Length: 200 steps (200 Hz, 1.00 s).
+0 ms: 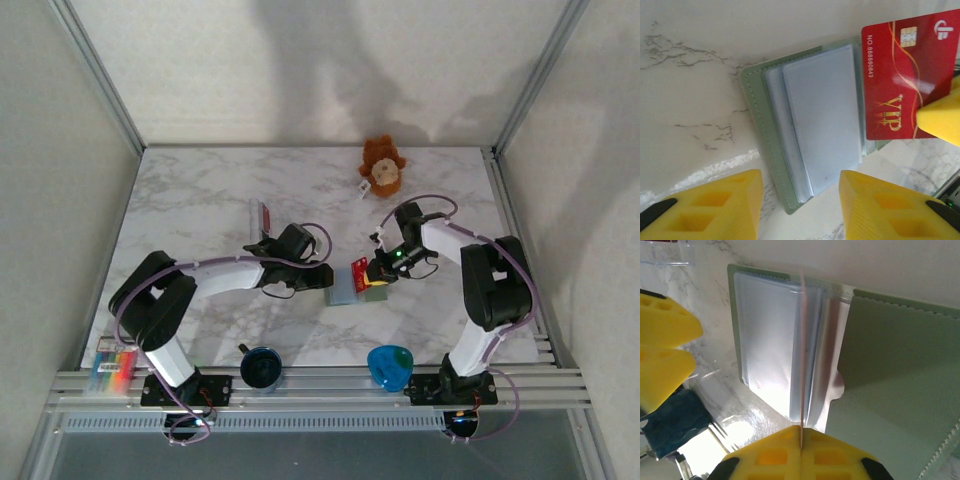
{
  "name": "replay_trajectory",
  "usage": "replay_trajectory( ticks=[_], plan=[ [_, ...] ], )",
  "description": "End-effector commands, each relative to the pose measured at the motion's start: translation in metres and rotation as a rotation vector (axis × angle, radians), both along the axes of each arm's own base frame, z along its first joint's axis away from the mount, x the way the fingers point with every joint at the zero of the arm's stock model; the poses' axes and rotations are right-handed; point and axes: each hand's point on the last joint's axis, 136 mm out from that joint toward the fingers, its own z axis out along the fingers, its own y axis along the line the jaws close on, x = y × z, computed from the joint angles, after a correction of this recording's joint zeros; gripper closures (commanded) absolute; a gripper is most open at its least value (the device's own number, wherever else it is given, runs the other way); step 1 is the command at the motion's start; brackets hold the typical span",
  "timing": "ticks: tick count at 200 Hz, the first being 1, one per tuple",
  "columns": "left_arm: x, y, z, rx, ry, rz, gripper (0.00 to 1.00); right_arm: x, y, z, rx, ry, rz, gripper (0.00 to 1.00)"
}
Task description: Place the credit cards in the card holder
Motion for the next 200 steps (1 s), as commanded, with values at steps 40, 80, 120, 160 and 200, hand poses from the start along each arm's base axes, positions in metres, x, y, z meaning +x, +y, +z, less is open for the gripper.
replay_trajectory(
  ticks=[40,80,120,160,200],
  plan=[
    [0.010,-0.014,-0.011,0.027,0.013,-0.001,0.63,-0.013,0.011,-0.004,0.174,0.109,0.009,1.00],
    [0.014,-0.007,-0.027,0.088,0.026,0.028,0.66,-0.013,0.013,-0.007,0.203,0.129,-0.010,1.00],
    [0.013,0.001,-0.043,0.148,0.039,0.029,0.70,-0.005,0.001,0.006,0.188,0.099,-0.059,1.00],
    [0.016,0.011,-0.050,0.202,0.028,0.041,0.77,-0.006,-0.013,-0.003,0.121,0.104,-0.076,1.00],
    [0.018,0.014,-0.053,0.219,0.030,0.039,0.78,-0.008,-0.008,-0.007,0.150,0.127,-0.072,1.00]
  ],
)
